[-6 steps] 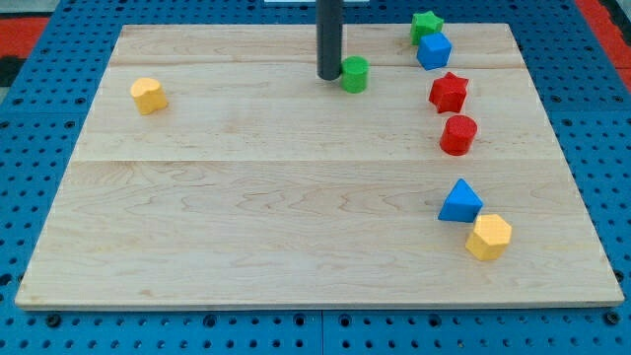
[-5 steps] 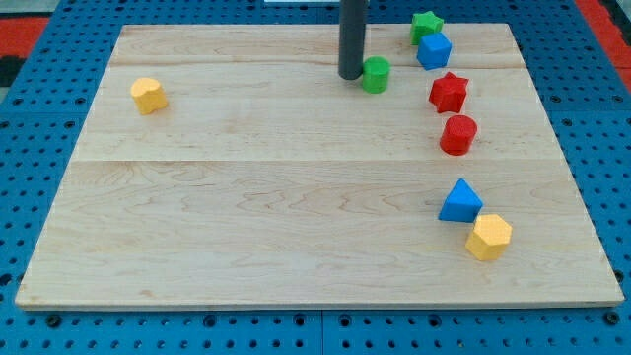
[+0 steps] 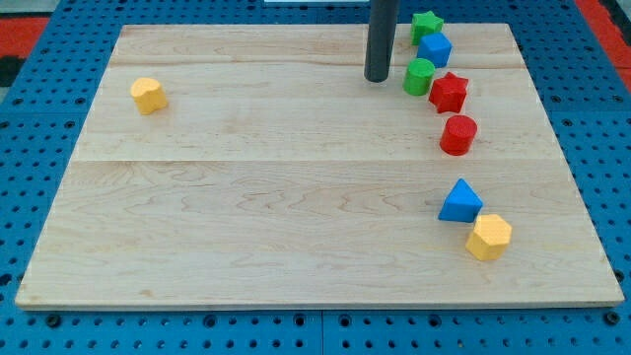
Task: Push yellow heart to the center
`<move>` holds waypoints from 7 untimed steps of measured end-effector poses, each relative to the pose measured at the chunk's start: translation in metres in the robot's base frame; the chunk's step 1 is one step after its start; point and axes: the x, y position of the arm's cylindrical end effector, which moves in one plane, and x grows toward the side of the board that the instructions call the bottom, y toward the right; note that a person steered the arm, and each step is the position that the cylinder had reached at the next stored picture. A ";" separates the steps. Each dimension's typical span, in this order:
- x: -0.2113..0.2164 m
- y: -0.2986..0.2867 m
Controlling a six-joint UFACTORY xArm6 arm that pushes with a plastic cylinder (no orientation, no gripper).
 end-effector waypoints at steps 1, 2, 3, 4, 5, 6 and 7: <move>-0.005 -0.027; -0.024 -0.070; -0.023 -0.123; -0.020 -0.183; -0.016 -0.233; 0.011 -0.264; 0.020 -0.288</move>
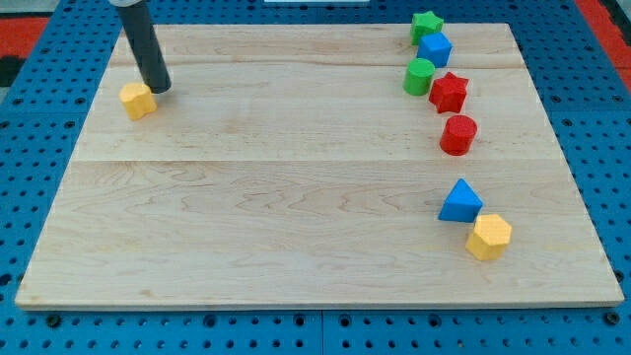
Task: Push yellow heart to the center
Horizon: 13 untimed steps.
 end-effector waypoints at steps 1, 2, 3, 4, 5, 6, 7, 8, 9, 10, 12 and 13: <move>-0.010 0.004; -0.016 0.011; -0.025 -0.016; -0.036 -0.048; 0.004 -0.071; 0.020 -0.064; 0.041 -0.027; 0.043 0.013; 0.042 0.060; 0.041 0.089; 0.043 0.173; 0.047 0.207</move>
